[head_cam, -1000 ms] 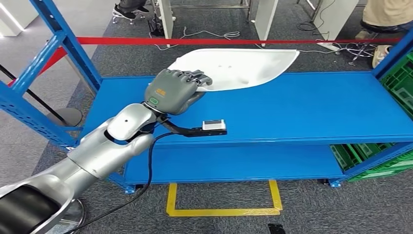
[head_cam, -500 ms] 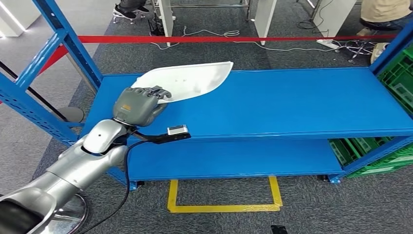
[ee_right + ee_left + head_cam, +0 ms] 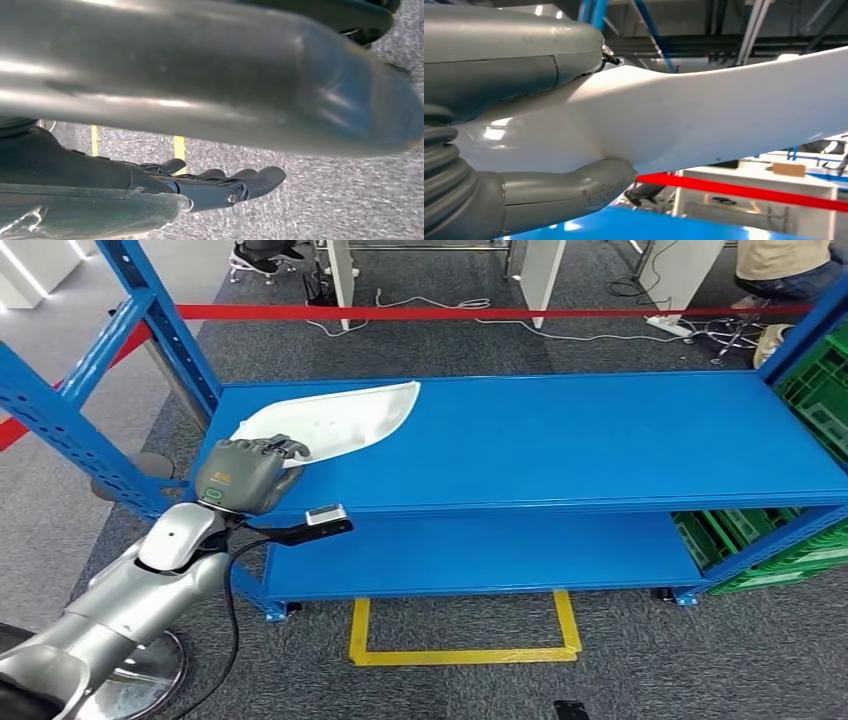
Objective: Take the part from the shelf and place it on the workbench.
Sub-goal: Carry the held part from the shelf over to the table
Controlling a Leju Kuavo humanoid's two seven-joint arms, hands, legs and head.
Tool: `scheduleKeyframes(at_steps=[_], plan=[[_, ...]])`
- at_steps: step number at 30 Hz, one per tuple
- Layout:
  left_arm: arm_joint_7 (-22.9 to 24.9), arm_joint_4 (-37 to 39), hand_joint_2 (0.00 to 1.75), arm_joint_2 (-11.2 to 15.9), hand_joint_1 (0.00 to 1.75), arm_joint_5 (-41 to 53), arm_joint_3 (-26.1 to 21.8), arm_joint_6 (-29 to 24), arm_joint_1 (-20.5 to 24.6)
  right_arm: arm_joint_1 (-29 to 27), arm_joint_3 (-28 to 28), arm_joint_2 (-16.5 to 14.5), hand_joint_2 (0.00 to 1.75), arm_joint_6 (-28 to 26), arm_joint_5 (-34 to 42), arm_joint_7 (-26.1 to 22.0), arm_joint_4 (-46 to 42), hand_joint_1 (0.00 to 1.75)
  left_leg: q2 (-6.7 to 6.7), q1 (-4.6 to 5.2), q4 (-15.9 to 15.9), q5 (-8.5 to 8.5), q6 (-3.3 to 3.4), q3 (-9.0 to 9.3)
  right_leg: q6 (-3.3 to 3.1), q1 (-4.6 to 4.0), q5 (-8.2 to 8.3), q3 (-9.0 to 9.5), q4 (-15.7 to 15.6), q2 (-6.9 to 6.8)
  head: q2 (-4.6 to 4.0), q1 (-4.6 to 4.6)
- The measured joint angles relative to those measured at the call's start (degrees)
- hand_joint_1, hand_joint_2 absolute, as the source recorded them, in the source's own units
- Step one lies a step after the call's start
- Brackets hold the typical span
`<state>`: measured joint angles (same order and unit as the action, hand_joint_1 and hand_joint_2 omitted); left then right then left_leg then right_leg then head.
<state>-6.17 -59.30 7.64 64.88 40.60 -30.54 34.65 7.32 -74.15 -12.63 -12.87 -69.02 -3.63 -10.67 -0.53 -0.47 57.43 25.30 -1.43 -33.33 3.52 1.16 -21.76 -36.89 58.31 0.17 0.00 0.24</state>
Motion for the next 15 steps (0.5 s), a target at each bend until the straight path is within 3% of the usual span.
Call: scheduleKeyframes(at_steps=[2, 5, 6, 7, 8, 11, 12, 15], plan=[[-0.10, -0.02, 1.75, 0.05, 1.75, 0.08, -0.16, 0.01, -0.24, -0.10, -0.01, -0.01, 0.00, 0.00, 0.01, -0.01, 0.01, 0.00, 0.05, -0.05, -0.11, -0.53, 0.94, -0.33, 0.45, 0.10, -1.47, -0.85, 1.50, -0.02, 0.00, -0.12], [-0.20, -0.04, 1.75, 0.03, 1.75, 0.19, -0.23, 0.09, -0.35, -0.07, -0.01, -0.02, 0.00, 0.02, 0.00, -0.07, 0.01, 0.00, 0.14, 0.08, -0.16, -1.17, 1.89, -1.02, 0.63, -0.01, -7.81, -4.96, 11.99, 0.00, 0.00, -0.34], [-0.27, -0.04, 1.75, 0.04, 1.75, 0.28, -0.24, 0.15, -0.45, -0.08, -0.01, -0.01, 0.00, 0.02, -0.01, -0.08, 0.01, 0.00, 0.16, 0.21, -0.16, -1.38, 2.03, -1.29, 0.59, -0.07, -9.28, -6.08, 15.40, 0.00, 0.00, -0.34], [-0.36, -0.04, 1.75, 0.04, 1.75, 0.39, -0.25, 0.23, -0.57, -0.10, -0.01, 0.00, 0.00, 0.02, -0.02, -0.09, 0.01, 0.00, 0.17, 0.30, -0.16, -1.58, 2.10, -1.53, 0.48, -0.15, -9.72, -6.26, 16.85, 0.01, 0.00, -0.34], [-0.46, -0.04, 1.75, 0.05, 1.75, 0.51, -0.30, 0.31, -0.67, -0.12, -0.01, 0.00, 0.00, 0.02, -0.03, -0.09, 0.01, 0.00, 0.16, 0.37, -0.15, -1.79, 2.07, -1.73, 0.31, -0.25, -9.14, -5.24, 15.97, 0.01, 0.00, -0.34], [-0.64, -0.15, 1.75, 0.06, 1.75, 0.71, -0.79, 0.48, -0.71, 0.03, -0.01, -0.01, 0.00, 0.02, -0.06, -0.14, -0.01, 0.00, 0.10, 0.52, -0.04, -2.28, 1.62, -2.08, -0.41, -0.51, -5.30, 1.98, 4.62, 0.04, 0.00, -0.36], [-0.67, -0.20, 1.75, 0.07, 1.75, 0.75, -1.00, 0.52, -0.67, 0.13, -0.01, -0.01, 0.00, 0.02, -0.07, -0.15, -0.02, 0.00, 0.09, 0.61, 0.03, -2.47, 1.35, -2.22, -0.66, -0.58, -4.71, 3.50, 1.94, 0.09, 0.00, -0.34], [-1.02, -0.27, 1.75, 0.07, 1.75, 0.94, -1.25, 0.68, -0.56, 0.13, -0.01, -0.01, 0.00, 0.02, -0.19, -0.15, -0.02, 0.00, 0.11, 0.65, -0.15, -3.15, 0.37, -2.59, -1.63, -0.78, -4.22, 3.82, 0.59, 0.27, -0.01, -0.30]])
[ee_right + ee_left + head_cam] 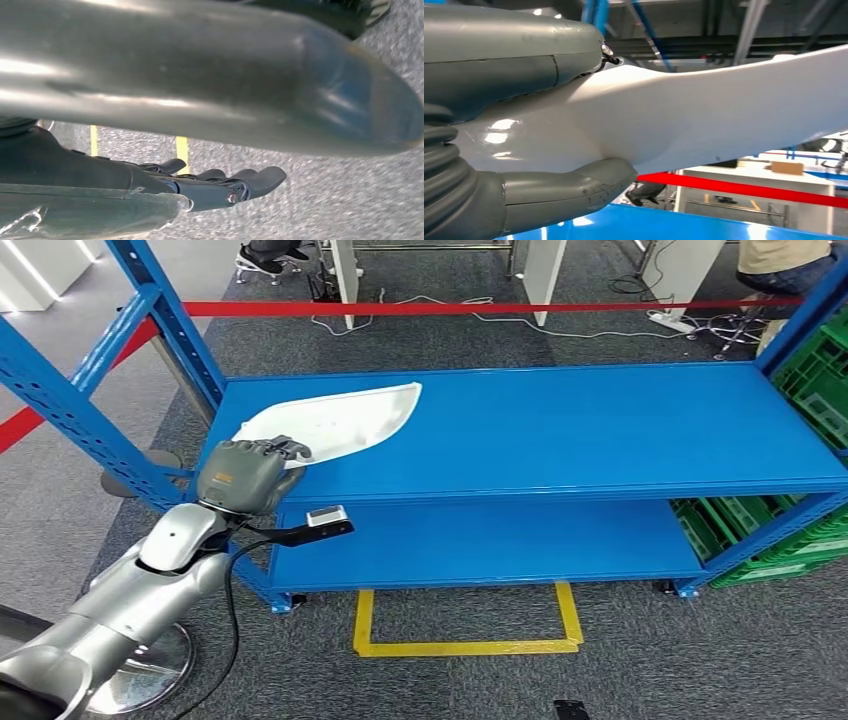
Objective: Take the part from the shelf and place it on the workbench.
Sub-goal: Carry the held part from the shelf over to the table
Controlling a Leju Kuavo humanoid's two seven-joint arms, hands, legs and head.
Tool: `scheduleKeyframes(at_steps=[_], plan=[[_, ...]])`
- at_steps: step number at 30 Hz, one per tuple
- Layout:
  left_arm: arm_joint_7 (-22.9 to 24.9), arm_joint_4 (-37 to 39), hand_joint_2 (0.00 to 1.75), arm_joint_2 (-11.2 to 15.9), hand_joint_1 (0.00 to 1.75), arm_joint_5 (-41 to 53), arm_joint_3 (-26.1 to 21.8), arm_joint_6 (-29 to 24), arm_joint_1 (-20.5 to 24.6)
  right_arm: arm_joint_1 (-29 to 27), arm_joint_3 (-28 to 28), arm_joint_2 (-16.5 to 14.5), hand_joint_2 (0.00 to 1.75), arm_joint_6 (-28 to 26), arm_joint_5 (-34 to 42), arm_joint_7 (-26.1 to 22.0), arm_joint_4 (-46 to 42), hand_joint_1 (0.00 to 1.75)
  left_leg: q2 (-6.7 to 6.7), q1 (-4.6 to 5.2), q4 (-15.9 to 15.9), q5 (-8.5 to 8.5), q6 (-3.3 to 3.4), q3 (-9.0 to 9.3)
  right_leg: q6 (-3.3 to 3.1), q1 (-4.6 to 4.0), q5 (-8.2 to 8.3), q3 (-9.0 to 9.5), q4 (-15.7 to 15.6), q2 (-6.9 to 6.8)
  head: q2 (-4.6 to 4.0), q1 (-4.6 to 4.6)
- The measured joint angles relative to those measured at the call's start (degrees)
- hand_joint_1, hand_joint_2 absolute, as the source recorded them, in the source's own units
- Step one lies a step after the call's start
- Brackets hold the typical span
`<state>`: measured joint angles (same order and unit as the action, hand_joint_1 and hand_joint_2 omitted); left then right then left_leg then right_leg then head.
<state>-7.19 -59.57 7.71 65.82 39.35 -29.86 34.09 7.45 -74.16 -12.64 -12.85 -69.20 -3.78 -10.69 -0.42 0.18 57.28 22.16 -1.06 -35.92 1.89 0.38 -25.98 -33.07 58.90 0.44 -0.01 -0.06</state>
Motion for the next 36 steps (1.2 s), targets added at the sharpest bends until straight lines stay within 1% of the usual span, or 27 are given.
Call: scheduleKeyframes(at_steps=[1, 2, 3, 5, 6, 7, 8, 9, 11, 12, 13, 15, 17, 18, 19, 21, 22, 23, 24, 26, 27, 28, 31, 32, 33, 34, 36], plan=[[-0.22, -0.01, 1.75, -0.04, 1.75, 0.04, -0.02, 0.11, 0.12, -0.05, 0.00, 0.01, 0.00, 0.00, -0.10, 0.01, 0.00, 0.00, 0.03, -0.08, 0.08, 0.19, -0.34, -0.17, -0.41, 0.04, 0.29, -0.17, -0.07, 0.01, 0.00, 0.02], [-0.51, -0.02, 1.75, -0.18, 1.75, 0.06, -0.03, 0.36, 0.45, -0.04, 0.01, 0.01, 0.00, 0.00, -0.27, 0.01, 0.00, 0.00, 0.05, -0.14, 0.95, 1.08, -0.67, -0.62, -0.85, 0.13, 0.60, -0.37, -0.19, -0.01, 0.00, 0.09], [-0.90, -0.01, 1.75, -0.45, 1.75, 0.02, -0.02, 0.76, 1.06, -0.01, 0.04, 0.01, 0.00, 0.02, -0.49, 0.01, 0.00, 0.00, 0.06, -0.20, 2.96, 2.69, -0.96, -1.49, -1.19, 0.25, 0.93, -0.61, -0.31, -0.07, 0.00, 0.19], [-1.72, 0.14, 1.75, -1.65, 1.75, -0.14, 0.15, 2.13, 3.09, 0.08, 0.12, 0.01, 0.00, 0.05, -0.95, -0.02, 0.00, 0.00, 0.08, -0.30, 10.25, 7.12, -1.42, -4.41, -1.42, 0.28, 1.44, -1.30, -0.29, -0.32, 0.00, 0.37], [-2.09, 0.26, 1.75, -2.56, 1.75, -0.23, 0.32, 2.98, 4.29, 0.09, 0.16, 0.01, 0.00, 0.07, -1.12, -0.07, 0.00, 0.00, 0.08, -0.35, 13.81, 8.71, -1.56, -5.76, -1.37, 0.29, 1.69, -1.65, -0.28, -0.49, 0.00, 0.39], [-2.39, 0.39, 1.75, -3.56, 1.75, -0.29, 0.56, 3.79, 5.50, 0.11, 0.18, 0.01, 0.00, 0.07, -1.23, -0.15, 0.00, 0.00, 0.08, -0.39, 15.93, 9.31, -1.64, -6.35, -1.29, 0.30, 1.92, -1.98, -0.26, -0.62, 0.00, 0.38], [-2.59, 0.51, 1.75, -4.53, 1.75, -0.32, 0.90, 4.52, 6.66, 0.13, 0.19, 0.01, 0.00, 0.08, -1.30, -0.24, 0.00, 0.00, 0.09, -0.43, 15.91, 8.81, -1.64, -5.89, -1.16, 0.34, 2.13, -2.23, -0.25, -0.70, 0.00, 0.39], [-2.75, 0.61, 1.75, -5.50, 1.75, -0.32, 1.34, 5.18, 7.77, 0.17, 0.20, 0.01, 0.00, 0.10, -1.33, -0.33, 0.00, 0.00, 0.09, -0.48, 13.71, 7.37, -1.60, -4.33, -1.01, 0.39, 2.31, -2.39, -0.24, -0.72, 0.00, 0.38], [-2.82, 0.72, 1.75, -7.13, 1.75, -0.30, 2.29, 6.13, 9.96, 0.29, 0.21, 0.00, 0.00, 0.13, -1.35, -0.45, 0.00, 0.00, 0.06, -0.52, 6.35, 4.12, -1.42, 0.15, -0.55, 0.44, 2.60, -2.62, -0.16, -0.64, 0.00, 0.39], [-2.81, 0.74, 1.75, -7.93, 1.75, -0.29, 2.75, 6.47, 11.00, 0.35, 0.22, -0.01, 0.00, 0.14, -1.34, -0.48, 0.00, 0.00, 0.01, -0.48, 3.18, 3.40, -1.20, 1.85, -0.23, 0.40, 2.78, -2.87, -0.07, -0.57, 0.00, 0.39], [-2.80, 0.75, 1.75, -8.63, 1.75, -0.29, 3.13, 6.71, 11.90, 0.39, 0.22, -0.01, 0.00, 0.15, -1.34, -0.49, 0.00, 0.00, -0.06, -0.41, 1.26, 3.22, -0.89, 2.72, 0.14, 0.35, 3.01, -3.17, -0.02, -0.53, 0.01, 0.37], [-2.78, 0.76, 1.75, -9.74, 1.75, -0.32, 3.85, 7.08, 13.04, 0.35, 0.22, -0.01, 0.00, 0.17, -1.30, -0.45, 0.00, 0.00, -0.17, -0.23, 0.20, 3.51, -0.03, 2.76, 0.93, 0.40, 3.52, -3.66, -0.14, -0.46, 0.01, 0.34], [-2.78, 0.77, 1.75, -10.22, 1.75, -0.43, 4.43, 7.34, 13.57, 0.20, 0.21, -0.01, 0.00, 0.18, -1.24, -0.27, 0.01, 0.00, -0.07, -0.29, 0.02, 3.06, 0.88, 2.51, 1.50, 0.57, 2.87, -4.28, 0.52, -0.43, 0.01, 0.31], [-2.78, 0.78, 1.75, -10.32, 1.75, -0.52, 4.66, 7.49, 13.82, 0.16, 0.21, -0.01, 0.00, 0.17, -1.22, -0.14, 0.01, 0.00, -0.01, -0.38, -0.09, 2.80, 1.30, 2.40, 1.71, 0.60, 1.54, -5.11, 2.33, -0.42, 0.01, 0.24], [-2.78, 0.78, 1.75, -10.38, 1.75, -0.64, 4.81, 7.63, 14.03, 0.14, 0.21, -0.01, 0.00, 0.17, -1.22, -0.01, 0.02, 0.00, 0.04, -0.42, -0.14, 2.59, 1.62, 2.25, 1.87, 0.63, -0.40, -6.42, 5.44, -0.42, 0.01, 0.17], [-2.73, 0.80, 1.75, -10.39, 1.75, -0.92, 5.20, 7.90, 14.19, 0.12, 0.21, -0.01, 0.00, 0.17, -1.24, 0.17, 0.01, 0.00, 0.06, -0.36, -0.14, 2.27, 1.94, 1.86, 2.13, 0.62, -4.19, -9.43, 13.26, -0.42, 0.01, 0.09], [-2.68, 0.81, 1.75, -10.32, 1.75, -1.09, 5.45, 7.97, 14.14, 0.09, 0.21, -0.01, 0.00, 0.17, -1.24, 0.21, 0.01, 0.00, 0.06, -0.32, -0.13, 2.12, 1.96, 1.69, 2.19, 0.62, -5.00, -10.26, 15.73, -0.42, 0.01, 0.10], [-2.61, 0.83, 1.75, -10.20, 1.75, -1.28, 5.72, 8.00, 14.08, 0.06, 0.20, -0.01, 0.00, 0.17, -1.24, 0.25, 0.00, 0.00, 0.06, -0.31, -0.12, 1.98, 1.90, 1.56, 2.20, 0.62, -4.69, -9.96, 15.89, -0.43, 0.01, 0.10], [-2.54, 0.84, 1.75, -10.06, 1.75, -1.45, 5.96, 7.98, 14.02, 0.03, 0.20, -0.01, 0.00, 0.17, -1.24, 0.26, 0.00, 0.00, 0.05, -0.34, -0.10, 1.87, 1.81, 1.47, 2.19, 0.66, -3.44, -8.52, 13.76, -0.44, 0.01, 0.10], [-2.45, 0.83, 1.75, -9.77, 1.75, -1.72, 6.22, 7.86, 13.98, 0.10, 0.21, -0.03, 0.00, 0.19, -1.24, 0.22, 0.01, 0.00, 0.01, -0.36, 0.00, 1.70, 1.41, 1.34, 2.24, 0.75, -0.49, -3.79, 5.83, -0.40, 0.00, 0.09], [-2.43, 0.83, 1.75, -9.63, 1.75, -1.78, 6.29, 7.78, 13.99, 0.16, 0.21, -0.07, 0.00, 0.20, -1.22, 0.17, 0.02, 0.00, -0.02, -0.30, 0.17, 1.60, 1.13, 1.17, 2.09, 0.76, 0.32, -2.07, 2.72, -0.30, 0.01, 0.07], [-2.43, 0.82, 1.75, -9.51, 1.75, -1.83, 6.36, 7.70, 13.97, 0.21, 0.22, -0.11, 0.00, 0.22, -1.20, 0.11, 0.03, 0.00, -0.04, -0.21, 0.26, 1.44, 0.81, 0.96, 1.85, 0.73, 0.60, -1.20, 0.96, -0.19, 0.01, 0.10], [-2.40, 0.81, 1.75, -9.15, 1.75, -2.02, 6.70, 7.54, 13.81, 0.15, 0.20, -0.19, 0.00, 0.23, -1.14, 0.01, 0.03, 0.00, -0.04, -0.20, 0.09, 0.92, -0.14, 0.50, 0.50, 0.51, 0.96, -1.55, 0.53, 0.05, 0.01, 0.29], [-2.38, 0.81, 1.75, -8.99, 1.75, -2.09, 6.85, 7.50, 13.78, 0.13, 0.20, -0.20, 0.00, 0.23, -1.14, -0.01, 0.02, 0.00, -0.01, -0.26, 0.37, 1.33, -0.44, 0.29, 0.05, 0.52, 1.18, -1.72, 0.50, 0.06, 0.01, 0.37], [-2.36, 0.80, 1.75, -8.86, 1.75, -2.14, 6.99, 7.46, 13.78, 0.13, 0.20, -0.20, 0.00, 0.23, -1.14, -0.02, 0.02, 0.00, 0.01, -0.30, 1.61, 2.43, -0.72, -0.28, -0.38, 0.59, 1.41, -1.90, 0.44, 0.04, 0.01, 0.46], [-2.32, 0.79, 1.75, -8.71, 1.75, -2.17, 7.11, 7.42, 13.77, 0.17, 0.20, -0.21, 0.00, 0.24, -1.14, -0.03, 0.02, 0.00, 0.02, -0.33, 4.02, 4.17, -0.97, -1.31, -0.75, 0.67, 1.63, -2.11, 0.38, 0.01, 0.01, 0.57], [-2.27, 0.78, 1.75, -8.45, 1.75, -2.20, 7.28, 7.35, 13.60, 0.21, 0.21, -0.21, 0.00, 0.24, -1.14, -0.04, 0.02, 0.00, 0.03, -0.35, 11.46, 8.26, -1.31, -4.37, -1.12, 0.64, 2.01, -2.68, 0.38, -0.05, 0.00, 0.72]])
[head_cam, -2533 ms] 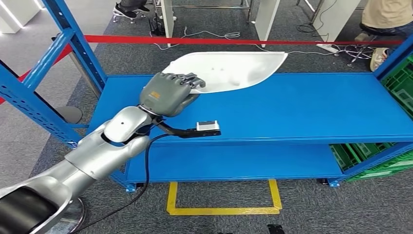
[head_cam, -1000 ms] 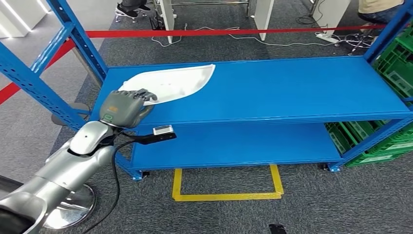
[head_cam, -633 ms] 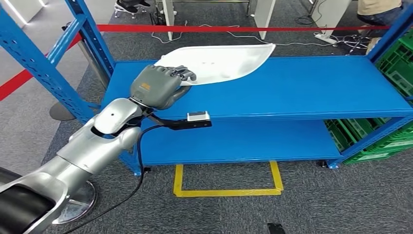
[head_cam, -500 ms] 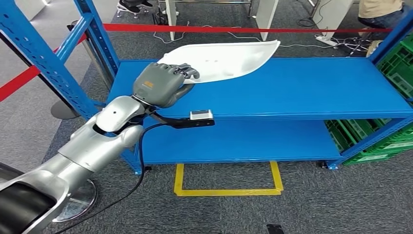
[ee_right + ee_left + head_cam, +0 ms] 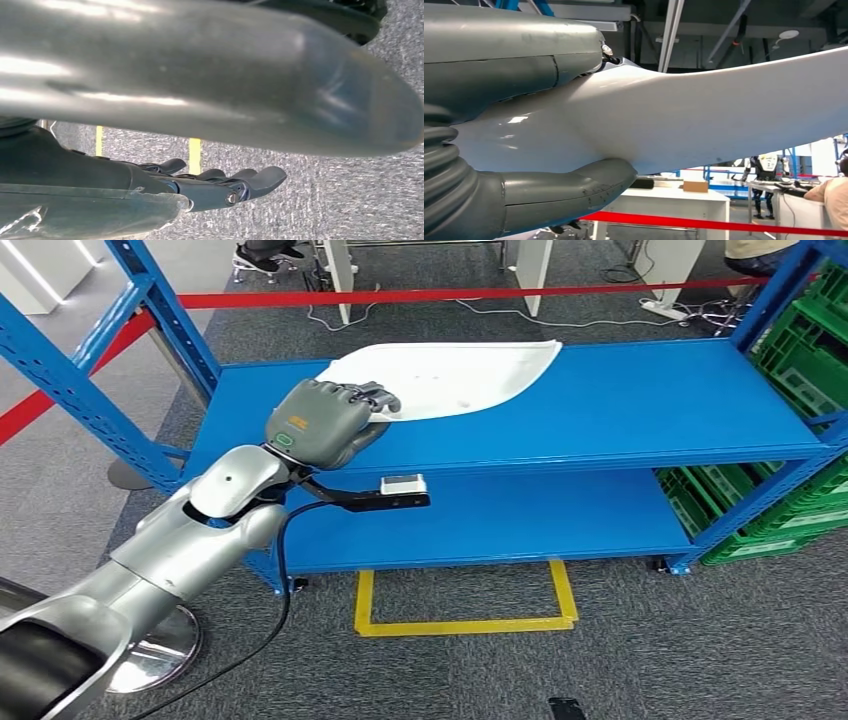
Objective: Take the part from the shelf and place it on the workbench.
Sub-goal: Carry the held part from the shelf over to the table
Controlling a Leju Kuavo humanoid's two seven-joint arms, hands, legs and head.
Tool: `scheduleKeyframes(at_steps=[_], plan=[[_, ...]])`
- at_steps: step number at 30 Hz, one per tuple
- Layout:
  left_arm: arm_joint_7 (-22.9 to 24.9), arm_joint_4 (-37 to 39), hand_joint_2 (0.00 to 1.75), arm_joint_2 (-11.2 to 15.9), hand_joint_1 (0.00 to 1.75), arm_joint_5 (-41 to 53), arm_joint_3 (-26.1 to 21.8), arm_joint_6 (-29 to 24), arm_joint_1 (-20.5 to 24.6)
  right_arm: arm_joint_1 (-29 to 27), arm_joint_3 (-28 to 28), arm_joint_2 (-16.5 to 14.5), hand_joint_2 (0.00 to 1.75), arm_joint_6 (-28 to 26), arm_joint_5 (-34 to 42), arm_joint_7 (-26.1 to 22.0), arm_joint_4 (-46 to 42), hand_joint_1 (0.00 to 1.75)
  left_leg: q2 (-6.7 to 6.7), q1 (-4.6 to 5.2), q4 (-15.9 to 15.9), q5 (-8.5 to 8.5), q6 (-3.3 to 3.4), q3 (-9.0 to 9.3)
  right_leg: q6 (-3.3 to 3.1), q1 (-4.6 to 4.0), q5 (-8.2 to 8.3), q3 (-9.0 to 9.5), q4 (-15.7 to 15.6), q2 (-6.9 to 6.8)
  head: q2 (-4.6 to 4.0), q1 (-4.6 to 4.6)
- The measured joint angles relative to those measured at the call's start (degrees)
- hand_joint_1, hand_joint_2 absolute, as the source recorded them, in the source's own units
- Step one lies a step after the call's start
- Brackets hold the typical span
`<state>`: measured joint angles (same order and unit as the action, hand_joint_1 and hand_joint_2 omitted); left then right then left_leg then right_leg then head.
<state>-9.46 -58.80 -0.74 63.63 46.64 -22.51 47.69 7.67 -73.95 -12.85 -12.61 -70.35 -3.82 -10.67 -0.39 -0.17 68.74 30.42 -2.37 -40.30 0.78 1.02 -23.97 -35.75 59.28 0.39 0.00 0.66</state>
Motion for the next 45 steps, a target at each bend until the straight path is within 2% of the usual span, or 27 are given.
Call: scheduleKeyframes(at_steps=[1, 2, 3, 5, 7, 8, 11, 13, 15, 16, 17, 18, 21, 23, 26, 27, 29, 31, 32, 33, 34, 36, 38, 41, 42, 43, 45], plan=[[0.02, 0.01, 1.75, 0.14, 1.75, 0.00, 0.05, -0.01, -0.18, -0.03, 0.00, 0.00, 0.00, -0.01, 0.00, 0.01, 0.00, 0.00, 0.00, 0.00, 3.18, 1.27, -0.04, -1.24, -0.07, -0.03, 0.21, -0.30, 0.00, -0.02, 0.00, -0.01], [0.03, 0.01, 1.75, 0.28, 1.75, 0.00, 0.09, -0.01, -0.38, -0.06, -0.01, 0.00, 0.00, -0.01, 0.00, 0.01, 0.00, 0.00, 0.00, 0.00, 4.65, 1.53, 0.01, -1.65, -0.08, -0.06, 0.44, -0.58, 0.01, -0.04, 0.00, 0.01], [0.04, 0.01, 1.75, 0.40, 1.75, 0.00, 0.11, -0.01, -0.54, -0.08, -0.01, 0.00, 0.00, -0.02, 0.00, 0.02, 0.00, 0.00, 0.00, 0.01, 4.07, 0.81, 0.16, -1.02, -0.03, -0.09, 0.67, -0.84, 0.01, -0.03, 0.00, 0.01], [0.07, -0.02, 1.75, 0.53, 1.75, 0.00, 0.11, -0.02, -0.57, -0.09, -0.02, -0.01, 0.00, -0.02, 0.00, 0.03, 0.00, 0.00, 0.01, 0.09, -2.58, -2.47, 0.68, 3.13, 0.23, -0.13, 1.07, -1.14, 0.01, 0.00, 0.00, 0.02], [0.09, -0.11, 1.75, 0.56, 1.75, 0.00, 0.12, -0.07, -0.36, -0.03, -0.01, -0.02, 0.00, -0.02, 0.00, 0.03, 0.00, 0.00, 0.00, 0.23, -9.17, -4.25, 1.19, 6.90, 0.69, -0.33, 1.43, -1.46, 0.11, 0.00, 0.00, -0.02], [0.09, -0.15, 1.75, 0.59, 1.75, 0.00, 0.12, -0.10, -0.31, -0.02, -0.01, -0.02, 0.00, -0.02, 0.00, 0.04, 0.00, 0.00, -0.03, 0.32, -10.69, -4.39, 1.42, 7.60, 1.01, -0.39, 1.67, -1.64, 0.07, -0.04, 0.00, -0.02], [0.09, -0.21, 1.75, 0.77, 1.75, 0.00, 0.18, -0.16, -0.45, -0.10, -0.01, -0.02, 0.00, -0.01, 0.00, 0.11, 0.00, 0.00, -0.06, 0.30, -11.61, -4.94, 2.31, 7.32, 2.04, -0.32, 2.12, -2.17, -0.17, -0.12, 0.00, -0.04], [0.09, -0.26, 1.75, 0.76, 1.75, 0.00, 0.28, -0.16, -0.48, -0.14, -0.01, -0.02, 0.00, -0.02, 0.01, 0.13, 0.00, 0.00, 0.03, 0.06, -11.97, -5.63, 2.96, 7.02, 2.57, -0.31, -0.27, -3.51, 2.78, -0.11, 0.00, -0.28], [0.09, -0.31, 1.75, 0.75, 1.75, 0.00, 0.42, -0.16, -0.58, -0.15, -0.01, -0.02, 0.00, -0.02, 0.01, 0.13, 0.00, 0.00, 0.09, 0.06, -11.98, -6.09, 3.28, 6.53, 2.93, -0.32, -4.67, -6.22, 10.18, -0.10, 0.00, -0.52], [0.09, -0.31, 1.75, 0.76, 1.75, 0.00, 0.49, -0.16, -0.69, -0.18, -0.01, -0.02, 0.00, -0.02, 0.01, 0.13, 0.00, 0.00, 0.11, 0.09, -11.97, -6.31, 3.32, 6.25, 3.06, -0.32, -6.29, -7.39, 13.69, -0.10, 0.00, -0.55], [0.09, -0.31, 1.75, 0.79, 1.75, 0.00, 0.58, -0.16, -0.81, -0.21, -0.02, -0.02, 0.00, -0.02, 0.01, 0.14, 0.00, 0.00, 0.12, 0.11, -11.96, -6.53, 3.32, 5.98, 3.12, -0.34, -6.99, -7.75, 15.61, -0.10, 0.00, -0.55], [0.09, -0.31, 1.75, 0.80, 1.75, 0.00, 0.68, -0.16, -0.90, -0.24, -0.02, -0.02, 0.00, -0.02, 0.01, 0.14, 0.00, 0.00, 0.12, 0.11, -11.95, -6.74, 3.26, 5.74, 3.12, -0.35, -6.62, -6.96, 15.17, -0.10, 0.00, -0.57], [0.09, -0.32, 1.75, 0.84, 1.75, 0.00, 0.91, -0.16, -0.85, -0.13, -0.01, -0.02, 0.00, -0.02, 0.01, 0.13, 0.00, 0.00, 0.04, 0.18, -11.76, -7.20, 2.79, 5.29, 2.83, -0.33, -2.92, 0.16, 4.34, -0.09, 0.00, -0.58], [0.09, -0.38, 1.75, 0.89, 1.75, 0.00, 0.98, -0.17, -0.69, 0.01, 0.00, -0.05, 0.00, -0.01, 0.00, 0.13, 0.00, 0.00, -0.02, 0.39, -11.59, -7.58, 2.26, 4.96, 2.17, -0.40, -2.07, 2.63, -0.06, 0.03, 0.00, -0.50], [0.09, -0.49, 1.75, 0.97, 1.75, -0.01, 1.21, -0.18, -0.64, -0.14, -0.01, -0.05, 0.00, -0.02, -0.04, 0.16, 0.00, 0.00, -0.01, 0.34, -11.74, -8.05, 1.34, 4.58, 0.89, -0.48, -1.50, 2.19, -0.39, 0.17, 0.00, -0.47], [0.09, -0.51, 1.75, 0.99, 1.75, -0.02, 1.27, -0.18, -0.62, -0.18, -0.01, -0.05, 0.00, -0.03, -0.07, 0.15, 0.00, 0.00, 0.01, 0.28, -11.17, -7.41, 1.02, 4.23, 0.48, -0.43, -1.22, 2.00, -0.46, 0.15, 0.00, -0.40], [0.10, -0.69, 1.75, 1.02, 1.75, -0.05, 1.33, -0.18, -0.54, -0.15, 0.00, -0.05, 0.00, -0.04, -0.11, 0.10, 0.00, 0.00, 0.04, 0.18, -6.58, -4.00, 0.42, 2.27, -0.08, -0.28, -0.71, 1.53, -0.57, 0.05, 0.00, -0.20], [0.11, -0.89, 1.75, 1.02, 1.75, -0.07, 1.46, -0.16, -0.60, -0.12, 0.01, -0.04, 0.00, -0.05, -0.15, 0.03, 0.00, 0.00, 0.05, 0.11, 1.01, 0.03, 0.05, -0.70, -0.22, -0.29, -0.29, 0.93, -0.55, -0.01, 0.00, -0.09], [0.11, -0.93, 1.75, 1.03, 1.75, -0.07, 1.52, -0.15, -0.69, -0.13, 0.01, -0.04, 0.00, -0.06, -0.17, 0.00, -0.01, 0.00, 0.05, 0.11, 3.52, 0.90, 0.01, -1.54, -0.21, -0.30, -0.08, 0.65, -0.54, -0.04, 0.00, -0.09], [0.11, -0.95, 1.75, 1.05, 1.75, -0.07, 1.57, -0.13, -0.75, -0.15, 0.01, -0.04, 0.00, -0.06, -0.20, -0.02, -0.01, 0.00, 0.05, 0.11, 4.03, 0.68, 0.06, -1.44, -0.14, -0.31, 0.14, 0.37, -0.53, -0.04, 0.00, -0.08], [0.13, -1.01, 1.75, 1.08, 1.75, -0.07, 1.60, -0.11, -0.76, -0.15, 0.01, -0.04, 0.00, -0.07, -0.23, -0.03, -0.02, 0.00, 0.05, 0.11, 2.42, -0.46, 0.18, -0.29, -0.04, -0.31, 0.34, 0.14, -0.52, -0.02, 0.00, -0.08], [0.16, -1.31, 1.75, 1.13, 1.75, -0.07, 1.60, -0.08, -0.53, -0.13, 0.01, -0.04, 0.00, -0.07, -0.31, -0.04, -0.02, 0.00, 0.05, 0.14, -4.65, -3.56, 0.52, 3.99, 0.32, -0.38, 0.69, -0.20, -0.48, 0.02, 0.00, -0.07], [0.20, -1.68, 1.75, 1.07, 1.75, -0.07, 1.62, -0.07, -0.11, -0.05, 0.01, -0.04, 0.00, -0.10, -0.40, -0.05, -0.02, 0.00, 0.01, 0.20, -10.23, -4.83, 0.99, 6.97, 0.85, -0.58, 1.06, -0.64, -0.36, 0.02, 0.00, -0.13], [0.40, -1.89, 1.75, 1.11, 1.75, -0.08, 1.65, -0.02, -0.02, -0.07, 0.01, -0.04, 0.00, -0.16, -0.56, -0.07, -0.02, 0.00, -0.05, 0.33, -11.55, -5.19, 2.04, 7.05, 1.89, -0.51, 1.69, -1.18, -0.61, -0.05, 0.00, -0.09], [0.50, -1.92, 1.75, 1.12, 1.75, -0.09, 1.66, -0.01, -0.04, -0.11, 0.01, -0.04, 0.00, -0.17, -0.60, -0.07, -0.02, 0.00, -0.02, 0.28, -11.70, -5.47, 2.45, 6.96, 2.18, -0.46, 1.26, -1.49, -0.19, -0.07, 0.00, -0.13], [0.58, -1.97, 1.75, 1.10, 1.75, -0.09, 1.67, -0.01, -0.03, -0.12, 0.01, -0.04, 0.00, -0.18, -0.60, -0.07, -0.02, 0.00, 0.03, 0.18, -11.86, -5.78, 2.84, 6.84, 2.44, -0.44, 0.13, -2.15, 1.21, -0.06, 0.00, -0.28], [0.68, -2.06, 1.75, 1.03, 1.75, -0.10, 1.73, -0.01, -0.02, -0.11, 0.01, -0.04, 0.00, -0.20, -0.60, -0.07, -0.02, 0.00, 0.09, 0.13, -11.98, -6.21, 3.32, 6.51, 2.84, -0.43, -3.88, -4.66, 7.63, -0.07, 0.00, -0.56]])
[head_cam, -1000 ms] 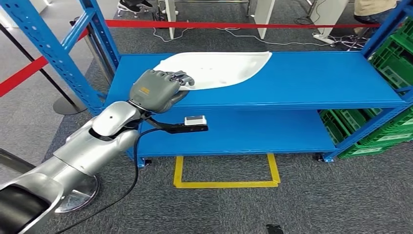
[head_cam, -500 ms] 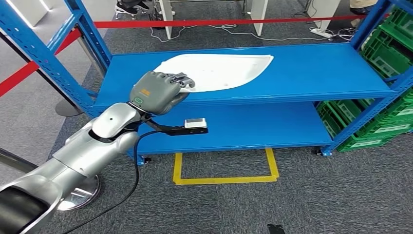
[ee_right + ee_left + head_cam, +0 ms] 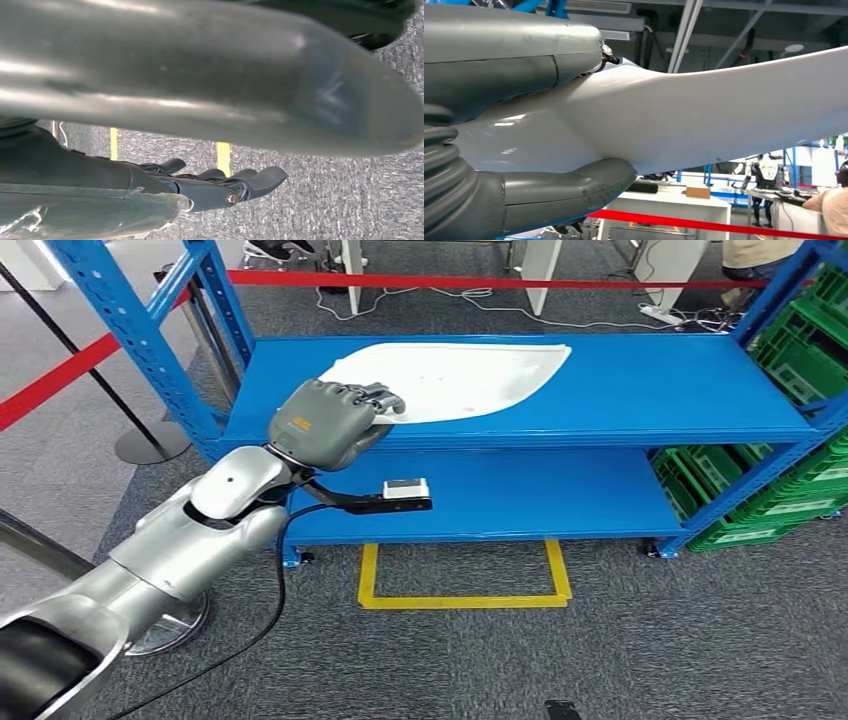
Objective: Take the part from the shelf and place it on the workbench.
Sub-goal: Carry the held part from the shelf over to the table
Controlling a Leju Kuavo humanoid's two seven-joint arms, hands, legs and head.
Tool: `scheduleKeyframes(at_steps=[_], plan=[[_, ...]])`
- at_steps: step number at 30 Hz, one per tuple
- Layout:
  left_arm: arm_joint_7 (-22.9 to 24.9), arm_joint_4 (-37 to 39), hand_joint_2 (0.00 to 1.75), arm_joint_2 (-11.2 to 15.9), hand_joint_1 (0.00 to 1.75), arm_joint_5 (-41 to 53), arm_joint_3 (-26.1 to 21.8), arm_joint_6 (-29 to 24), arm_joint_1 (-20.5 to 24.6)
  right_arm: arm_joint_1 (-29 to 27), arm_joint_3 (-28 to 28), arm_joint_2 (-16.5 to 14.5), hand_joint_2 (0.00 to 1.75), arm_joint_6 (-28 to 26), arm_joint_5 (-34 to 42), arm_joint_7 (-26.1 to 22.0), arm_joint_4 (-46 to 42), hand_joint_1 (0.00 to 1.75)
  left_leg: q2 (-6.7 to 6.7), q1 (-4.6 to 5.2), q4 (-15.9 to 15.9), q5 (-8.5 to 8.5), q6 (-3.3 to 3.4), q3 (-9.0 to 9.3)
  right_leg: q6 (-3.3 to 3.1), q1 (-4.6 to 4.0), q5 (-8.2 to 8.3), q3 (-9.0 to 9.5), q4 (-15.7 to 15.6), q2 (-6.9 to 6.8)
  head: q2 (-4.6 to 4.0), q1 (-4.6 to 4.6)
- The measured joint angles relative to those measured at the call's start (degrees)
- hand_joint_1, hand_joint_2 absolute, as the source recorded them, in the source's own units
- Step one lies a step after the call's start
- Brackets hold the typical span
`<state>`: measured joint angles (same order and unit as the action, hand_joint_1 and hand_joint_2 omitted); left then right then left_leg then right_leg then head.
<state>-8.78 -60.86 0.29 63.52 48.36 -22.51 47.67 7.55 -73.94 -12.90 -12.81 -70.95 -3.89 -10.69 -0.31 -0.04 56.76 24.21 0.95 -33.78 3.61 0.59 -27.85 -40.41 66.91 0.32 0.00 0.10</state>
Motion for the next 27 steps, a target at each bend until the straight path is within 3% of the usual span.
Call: scheduleKeyframes(at_steps=[2, 3, 4, 6, 8, 12, 14, 16, 18, 19, 20, 23, 24, 27], plan=[[0.02, -0.02, 1.75, -0.02, 1.75, -0.01, 0.11, 0.00, -0.16, -0.02, 0.00, 0.01, 0.00, -0.01, 0.00, 0.00, 0.00, 0.00, 0.02, 0.07, 0.02, -0.36, 0.14, -0.46, 0.21, 0.00, -3.09, -2.43, 6.88, 0.01, 0.00, -0.08], [0.03, -0.02, 1.75, -0.02, 1.75, -0.01, 0.15, 0.00, -0.27, -0.03, 0.00, 0.01, 0.00, -0.02, 0.00, 0.00, 0.00, 0.00, 0.01, 0.09, 0.03, -0.54, 0.11, -0.65, 0.20, -0.02, -3.21, -2.46, 7.82, 0.01, 0.00, -0.09], [0.03, -0.02, 1.75, -0.02, 1.75, -0.01, 0.17, 0.00, -0.36, -0.04, 0.00, 0.02, 0.00, -0.02, 0.00, 0.00, 0.00, 0.00, 0.00, 0.10, 0.05, -0.70, 0.04, -0.80, 0.12, -0.03, -2.34, -1.30, 6.42, 0.01, 0.00, -0.09], [0.04, -0.09, 1.75, -0.03, 1.75, -0.01, 0.16, 0.00, -0.39, 0.02, 0.00, 0.02, 0.00, -0.02, 0.00, -0.02, 0.00, 0.00, -0.03, 0.10, 0.11, -0.94, -0.22, -0.94, -0.16, -0.02, 0.52, 3.34, -1.15, 0.00, 0.00, -0.09], [0.06, -0.25, 1.75, 0.01, 1.75, -0.02, 0.10, -0.02, -0.27, 0.16, 0.00, 0.02, 0.00, -0.01, 0.00, -0.05, 0.00, 0.00, -0.07, 0.31, 0.29, -1.22, -0.68, -1.24, -0.69, -0.07, 1.96, 6.74, -7.12, 0.07, 0.00, -0.03], [0.10, -0.39, 1.75, 0.09, 1.75, -0.01, 0.09, -0.04, -0.20, 0.09, 0.00, 0.02, 0.00, -0.03, 0.00, -0.05, 0.00, 0.00, -0.05, 0.32, 0.33, -1.51, -2.01, -1.84, -2.20, -0.16, 2.76, 6.82, -8.37, 0.22, 0.00, 0.03], [0.10, -0.45, 1.75, 0.15, 1.75, -0.02, 0.04, -0.05, -0.15, 0.09, 0.00, 0.02, 0.00, -0.04, 0.00, -0.06, 0.00, 0.00, -0.03, 0.20, 3.66, 1.20, -2.64, -3.29, -2.86, 0.07, 3.31, 6.48, -8.59, 0.14, 0.00, 0.19], [0.10, -0.48, 1.75, 0.17, 1.75, -0.02, 0.05, -0.07, -0.25, 0.11, 0.00, 0.02, 0.00, -0.03, 0.00, -0.07, 0.00, 0.00, -0.03, 0.07, 11.24, 5.58, -3.17, -6.33, -3.06, 0.09, 3.75, 5.87, -8.59, 0.07, 0.00, 0.35], [0.11, -0.48, 1.75, 0.20, 1.75, 0.00, 0.09, -0.07, -0.54, 0.06, 0.00, 0.02, 0.00, -0.02, 0.00, -0.07, 0.00, 0.00, -0.03, 0.00, 16.41, 7.50, -3.34, -8.15, -3.00, 0.09, 4.24, 5.20, -8.57, 0.02, 0.00, 0.37], [0.11, -0.48, 1.75, 0.22, 1.75, 0.00, 0.09, -0.07, -0.64, 0.05, 0.00, 0.02, 0.00, -0.02, 0.00, -0.07, 0.00, 0.00, -0.03, -0.01, 16.02, 6.91, -3.31, -7.62, -2.93, 0.09, 4.48, 4.91, -8.56, 0.03, 0.00, 0.37], [0.12, -0.48, 1.75, 0.24, 1.75, 0.00, 0.09, -0.07, -0.66, 0.04, 0.00, 0.02, 0.00, -0.02, 0.00, -0.07, 0.00, 0.00, -0.03, -0.02, 13.51, 5.48, -3.23, -6.01, -2.81, 0.10, 4.69, 4.69, -8.56, 0.04, 0.00, 0.37], [0.13, -0.63, 1.75, 0.22, 1.75, 0.00, 0.07, -0.10, -0.39, 0.11, 0.00, 0.03, 0.00, -0.03, 0.00, -0.07, 0.00, 0.00, -0.06, 0.02, 2.63, 1.74, -2.74, 0.40, -2.13, -0.09, 5.24, 4.09, -8.39, 0.08, 0.00, 0.41], [0.14, -0.70, 1.75, 0.21, 1.75, 0.01, 0.07, -0.12, -0.33, 0.12, 0.00, 0.04, 0.00, -0.03, 0.00, -0.06, 0.00, 0.00, -0.11, 0.08, 0.82, 1.46, -2.44, 1.26, -1.82, -0.18, 5.46, 3.86, -8.37, 0.07, 0.00, 0.44], [0.19, -0.79, 1.75, 0.29, 1.75, 0.02, 0.07, -0.13, -0.52, 0.03, 0.00, 0.04, 0.00, -0.04, 0.00, -0.04, 0.00, 0.00, -0.20, 0.21, 0.16, 1.06, -1.18, 0.92, -0.80, -0.06, 5.82, 3.32, -8.45, 0.01, 0.00, 0.49]])
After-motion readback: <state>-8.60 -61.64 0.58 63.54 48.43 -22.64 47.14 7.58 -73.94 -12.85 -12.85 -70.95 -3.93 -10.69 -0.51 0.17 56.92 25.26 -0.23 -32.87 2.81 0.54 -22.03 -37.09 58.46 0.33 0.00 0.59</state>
